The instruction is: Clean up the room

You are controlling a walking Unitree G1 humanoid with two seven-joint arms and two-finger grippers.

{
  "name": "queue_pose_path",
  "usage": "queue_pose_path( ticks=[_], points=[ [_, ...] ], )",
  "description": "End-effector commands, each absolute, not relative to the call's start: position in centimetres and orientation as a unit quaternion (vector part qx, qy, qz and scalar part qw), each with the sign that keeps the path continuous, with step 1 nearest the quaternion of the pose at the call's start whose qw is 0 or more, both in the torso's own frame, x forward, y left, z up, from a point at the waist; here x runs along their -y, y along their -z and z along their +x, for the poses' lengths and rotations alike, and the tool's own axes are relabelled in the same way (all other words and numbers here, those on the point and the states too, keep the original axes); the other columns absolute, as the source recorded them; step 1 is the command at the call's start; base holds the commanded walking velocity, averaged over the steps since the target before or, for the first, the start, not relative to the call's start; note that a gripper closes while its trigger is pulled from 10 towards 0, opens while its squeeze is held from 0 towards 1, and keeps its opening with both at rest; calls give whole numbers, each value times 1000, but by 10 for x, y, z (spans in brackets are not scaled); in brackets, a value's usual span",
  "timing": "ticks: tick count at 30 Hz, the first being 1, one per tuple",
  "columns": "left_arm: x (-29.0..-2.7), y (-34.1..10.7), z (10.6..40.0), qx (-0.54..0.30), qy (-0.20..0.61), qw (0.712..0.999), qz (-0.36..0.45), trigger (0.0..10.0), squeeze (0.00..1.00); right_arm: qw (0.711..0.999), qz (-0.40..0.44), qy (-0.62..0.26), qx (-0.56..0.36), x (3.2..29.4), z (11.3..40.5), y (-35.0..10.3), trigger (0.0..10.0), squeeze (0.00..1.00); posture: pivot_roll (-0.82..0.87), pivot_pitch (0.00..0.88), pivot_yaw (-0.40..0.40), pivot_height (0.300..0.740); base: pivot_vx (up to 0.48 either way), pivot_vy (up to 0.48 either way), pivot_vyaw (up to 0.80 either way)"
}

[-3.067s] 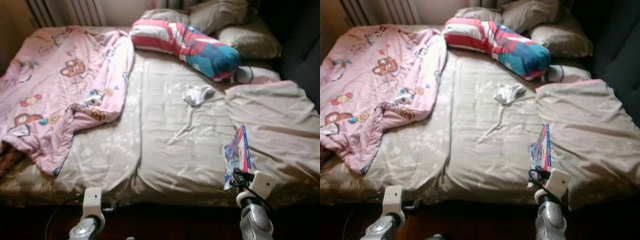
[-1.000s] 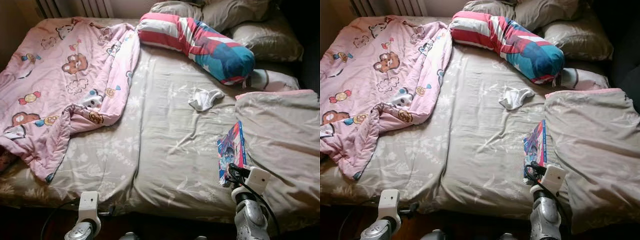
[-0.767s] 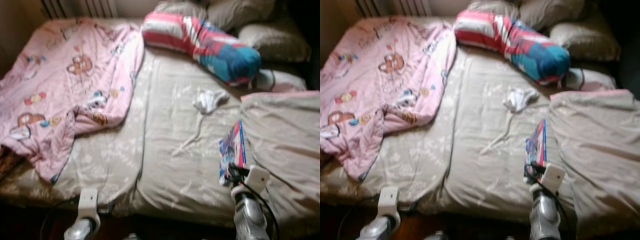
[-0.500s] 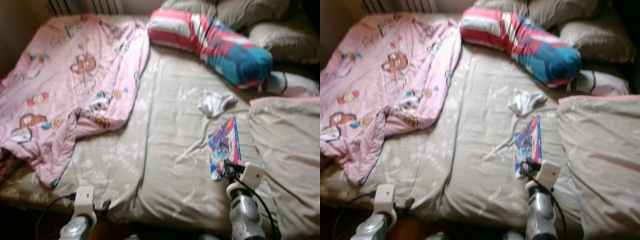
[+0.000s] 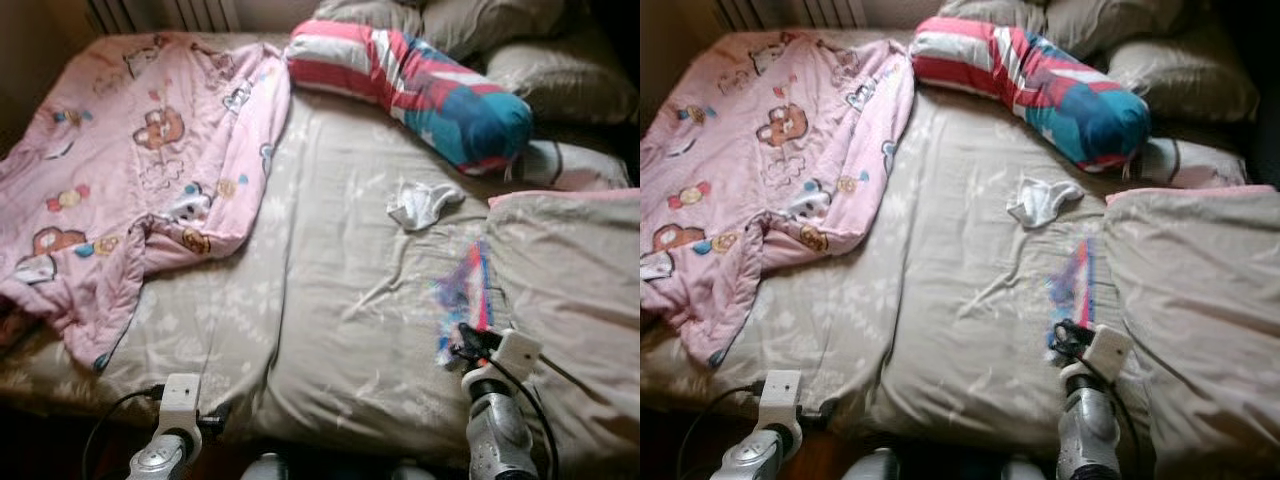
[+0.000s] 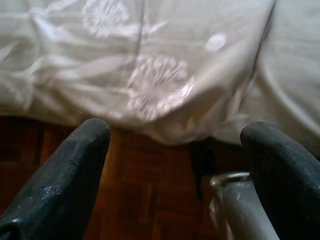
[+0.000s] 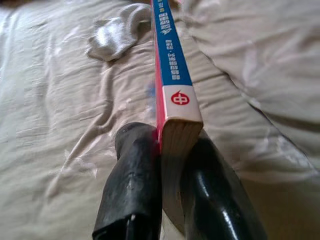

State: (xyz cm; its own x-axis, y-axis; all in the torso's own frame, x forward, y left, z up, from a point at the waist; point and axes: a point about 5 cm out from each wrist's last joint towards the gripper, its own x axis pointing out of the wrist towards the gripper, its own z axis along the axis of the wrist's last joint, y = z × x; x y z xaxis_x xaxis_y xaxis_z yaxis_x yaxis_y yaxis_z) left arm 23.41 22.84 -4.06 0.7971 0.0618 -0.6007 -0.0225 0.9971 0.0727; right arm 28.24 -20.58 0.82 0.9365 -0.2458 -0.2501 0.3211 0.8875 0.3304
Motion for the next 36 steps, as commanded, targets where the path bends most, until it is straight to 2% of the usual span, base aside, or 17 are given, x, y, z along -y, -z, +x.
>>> queue_pose_path(
  ticks=[1,4,10,16,26,36],
  points=[
    [-231,45,227,-330,-24,943,31,10000,0,959,215,152,-107,207,286,-9,10000,0,143,264,53,740,0,0,0],
    [-232,45,227,-328,-23,944,33,10000,0,950,246,157,-108,210,292,-12,10000,0,149,265,58,740,0,0,0],
    [-234,45,226,-328,-21,944,36,10000,0,967,194,138,-94,212,303,-25,10000,0,148,263,61,740,0,0,0],
    [-232,46,225,-329,-19,944,36,10000,0,969,184,132,-102,213,304,-25,10000,0,144,260,60,740,0,0,0],
    [-230,49,221,-333,-15,942,36,10000,0,970,178,129,-104,212,301,-22,10000,0,146,261,61,691,0,0,0],
    [-231,48,221,-332,-17,942,37,10000,0,971,184,123,-93,208,312,-32,10000,0,160,265,62,691,0,0,0]
  ],
)
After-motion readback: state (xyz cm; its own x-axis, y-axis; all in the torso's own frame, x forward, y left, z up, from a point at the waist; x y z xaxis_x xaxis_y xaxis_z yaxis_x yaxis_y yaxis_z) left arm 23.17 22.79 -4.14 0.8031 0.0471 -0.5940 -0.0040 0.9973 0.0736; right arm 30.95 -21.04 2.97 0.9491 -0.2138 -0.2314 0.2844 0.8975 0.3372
